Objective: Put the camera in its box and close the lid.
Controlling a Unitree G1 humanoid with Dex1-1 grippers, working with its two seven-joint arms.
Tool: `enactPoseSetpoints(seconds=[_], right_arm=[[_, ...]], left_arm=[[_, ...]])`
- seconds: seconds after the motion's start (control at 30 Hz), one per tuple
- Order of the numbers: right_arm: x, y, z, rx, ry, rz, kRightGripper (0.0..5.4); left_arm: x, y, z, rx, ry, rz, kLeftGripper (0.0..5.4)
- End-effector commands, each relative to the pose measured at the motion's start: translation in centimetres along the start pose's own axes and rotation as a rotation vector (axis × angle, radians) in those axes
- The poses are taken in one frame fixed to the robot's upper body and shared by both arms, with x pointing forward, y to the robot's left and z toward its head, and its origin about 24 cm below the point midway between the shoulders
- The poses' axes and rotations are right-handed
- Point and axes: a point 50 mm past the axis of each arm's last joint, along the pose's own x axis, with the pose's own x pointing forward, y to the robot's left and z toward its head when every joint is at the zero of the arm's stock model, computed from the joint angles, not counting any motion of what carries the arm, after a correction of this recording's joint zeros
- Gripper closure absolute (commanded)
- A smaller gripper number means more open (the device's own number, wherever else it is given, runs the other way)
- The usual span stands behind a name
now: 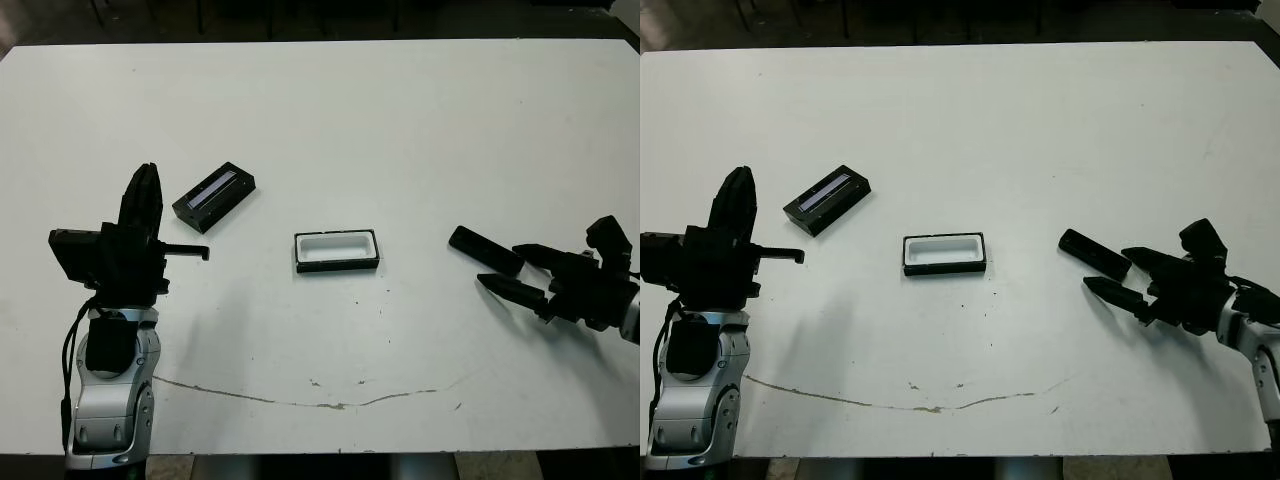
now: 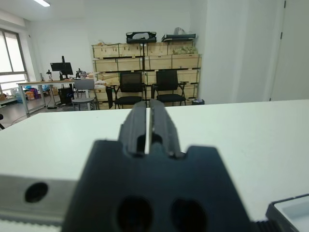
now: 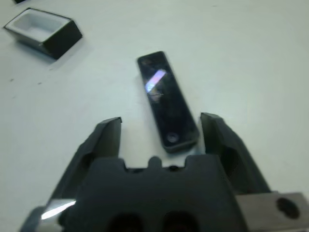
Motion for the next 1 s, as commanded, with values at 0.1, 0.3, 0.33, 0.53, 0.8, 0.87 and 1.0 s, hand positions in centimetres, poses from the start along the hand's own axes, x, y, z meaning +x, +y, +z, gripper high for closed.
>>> enactPoseSetpoints(seconds=[0.1,0.3,0.33,0.53,0.8,0.87,1.0], right_arm=[[0.0,-0.3,-0.7,-0.031,0.027,0.039,2.86],[-0.3,-0.4,-0.6,-0.134,0.077,0.019,3.95],[-0.4,-0.5,-0.6,-0.121,0.075,0.023,4.12],[-0.4,-0.7,-0.8,-0.095,0.058,0.013,4.81],[-0.3,-0.6,0.4,-0.091,-0.006,-0.043,4.82],[-0.2,-0.4,1.4,-0.087,-0.045,-0.050,4.82],[0.5,-0.1,5.2,-0.135,-0.201,-0.007,4.82]], left_arm=[[-0.5,0.3,-0.3,0.008,0.031,0.004,5.40],[-0.4,0.3,-0.3,0.014,0.032,0.003,5.40],[-0.4,0.3,-0.3,0.017,0.031,0.001,5.40],[-0.3,0.3,-0.3,0.015,0.030,0.001,5.40],[-0.3,0.3,-0.4,0.015,0.027,-0.008,5.40],[-0.3,0.3,-0.4,0.014,0.025,-0.011,5.40],[-0.3,0.3,-0.5,0.018,0.031,-0.013,5.40]])
